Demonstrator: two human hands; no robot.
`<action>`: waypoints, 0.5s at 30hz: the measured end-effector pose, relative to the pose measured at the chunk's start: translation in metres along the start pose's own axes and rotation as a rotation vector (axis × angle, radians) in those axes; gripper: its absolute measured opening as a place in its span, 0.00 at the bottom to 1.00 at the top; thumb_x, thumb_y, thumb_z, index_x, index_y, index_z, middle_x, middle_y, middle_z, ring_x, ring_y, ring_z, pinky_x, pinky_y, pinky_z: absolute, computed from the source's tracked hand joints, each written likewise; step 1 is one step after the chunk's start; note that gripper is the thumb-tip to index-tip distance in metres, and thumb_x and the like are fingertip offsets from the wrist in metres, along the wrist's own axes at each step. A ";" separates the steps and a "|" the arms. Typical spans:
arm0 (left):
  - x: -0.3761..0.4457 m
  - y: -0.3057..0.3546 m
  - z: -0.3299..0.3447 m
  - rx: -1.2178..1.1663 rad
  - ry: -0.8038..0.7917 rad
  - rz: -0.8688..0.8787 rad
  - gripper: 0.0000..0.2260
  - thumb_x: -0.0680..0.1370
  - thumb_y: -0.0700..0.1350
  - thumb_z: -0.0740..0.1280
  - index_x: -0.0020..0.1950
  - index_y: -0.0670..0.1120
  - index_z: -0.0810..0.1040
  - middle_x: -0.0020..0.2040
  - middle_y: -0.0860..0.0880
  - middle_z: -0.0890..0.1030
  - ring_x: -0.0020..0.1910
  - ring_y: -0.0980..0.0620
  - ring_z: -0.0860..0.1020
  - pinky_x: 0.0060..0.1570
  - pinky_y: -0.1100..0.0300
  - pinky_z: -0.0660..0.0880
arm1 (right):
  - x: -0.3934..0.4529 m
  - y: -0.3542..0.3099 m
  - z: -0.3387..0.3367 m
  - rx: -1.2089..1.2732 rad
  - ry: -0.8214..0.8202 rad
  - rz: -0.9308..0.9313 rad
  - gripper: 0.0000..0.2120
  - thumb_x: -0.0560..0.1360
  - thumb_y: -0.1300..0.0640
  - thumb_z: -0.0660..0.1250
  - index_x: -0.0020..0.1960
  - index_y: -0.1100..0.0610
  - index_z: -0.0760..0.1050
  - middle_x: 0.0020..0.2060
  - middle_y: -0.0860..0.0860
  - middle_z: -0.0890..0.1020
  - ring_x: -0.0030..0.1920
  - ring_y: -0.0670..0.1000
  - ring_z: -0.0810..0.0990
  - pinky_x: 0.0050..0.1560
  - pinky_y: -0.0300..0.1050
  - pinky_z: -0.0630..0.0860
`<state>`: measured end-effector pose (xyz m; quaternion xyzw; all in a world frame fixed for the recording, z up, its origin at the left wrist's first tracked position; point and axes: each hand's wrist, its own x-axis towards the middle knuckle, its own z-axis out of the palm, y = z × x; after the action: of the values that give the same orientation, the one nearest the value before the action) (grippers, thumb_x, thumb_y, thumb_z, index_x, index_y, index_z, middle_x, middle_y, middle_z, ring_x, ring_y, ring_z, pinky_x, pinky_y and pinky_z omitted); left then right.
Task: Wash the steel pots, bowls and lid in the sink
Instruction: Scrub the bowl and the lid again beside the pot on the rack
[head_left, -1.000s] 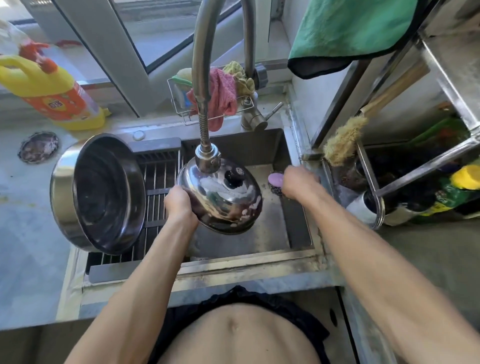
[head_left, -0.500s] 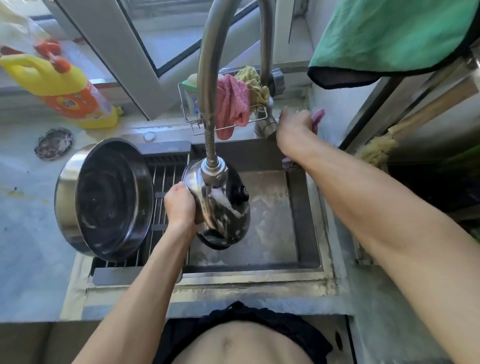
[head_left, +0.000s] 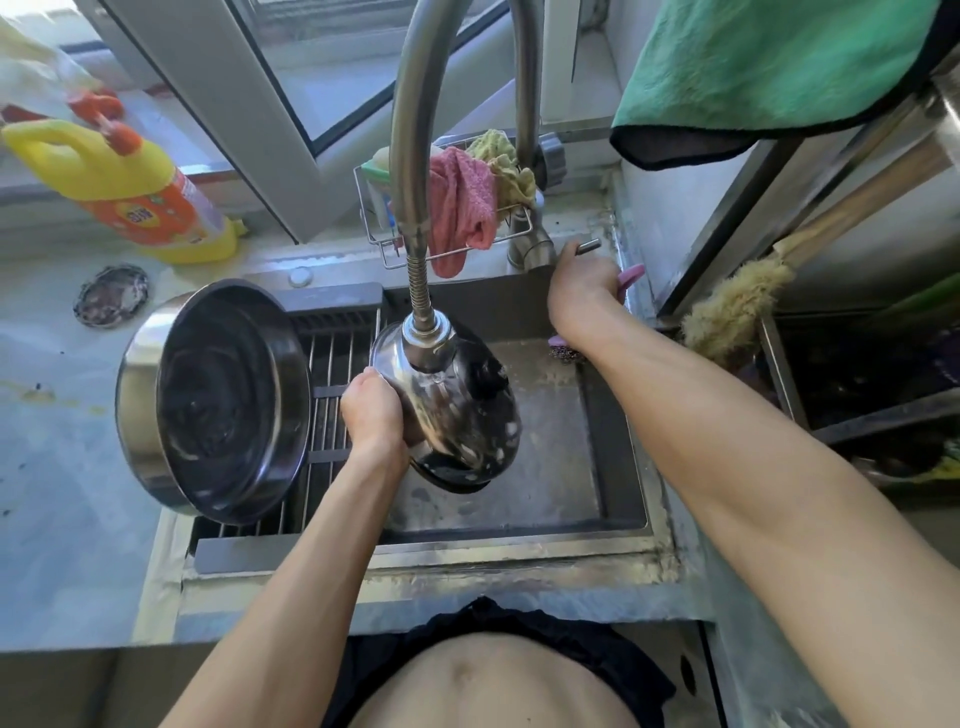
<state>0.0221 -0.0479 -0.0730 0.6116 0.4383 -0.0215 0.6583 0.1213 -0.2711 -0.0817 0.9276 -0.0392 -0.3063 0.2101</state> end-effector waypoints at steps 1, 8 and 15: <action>-0.001 0.001 0.000 0.017 -0.001 0.006 0.16 0.82 0.41 0.58 0.34 0.49 0.69 0.31 0.55 0.70 0.31 0.56 0.70 0.33 0.62 0.69 | 0.003 0.000 0.001 0.040 0.010 0.033 0.39 0.79 0.59 0.66 0.78 0.67 0.43 0.28 0.59 0.81 0.25 0.45 0.77 0.21 0.35 0.69; -0.005 0.007 0.001 0.062 -0.016 0.039 0.14 0.85 0.46 0.58 0.41 0.47 0.76 0.40 0.50 0.77 0.39 0.51 0.77 0.34 0.61 0.74 | -0.014 -0.003 -0.008 0.219 -0.014 0.119 0.48 0.75 0.52 0.72 0.78 0.65 0.42 0.40 0.56 0.84 0.21 0.48 0.74 0.22 0.31 0.59; -0.009 0.007 0.003 0.164 -0.040 0.087 0.14 0.81 0.42 0.58 0.35 0.47 0.70 0.35 0.51 0.70 0.36 0.52 0.68 0.33 0.58 0.67 | -0.031 0.003 -0.019 0.346 0.088 0.131 0.62 0.66 0.42 0.77 0.78 0.65 0.37 0.53 0.61 0.83 0.31 0.51 0.75 0.25 0.42 0.60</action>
<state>0.0225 -0.0530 -0.0621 0.6813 0.3949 -0.0407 0.6150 0.1070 -0.2605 -0.0498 0.9578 -0.1423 -0.2400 0.0686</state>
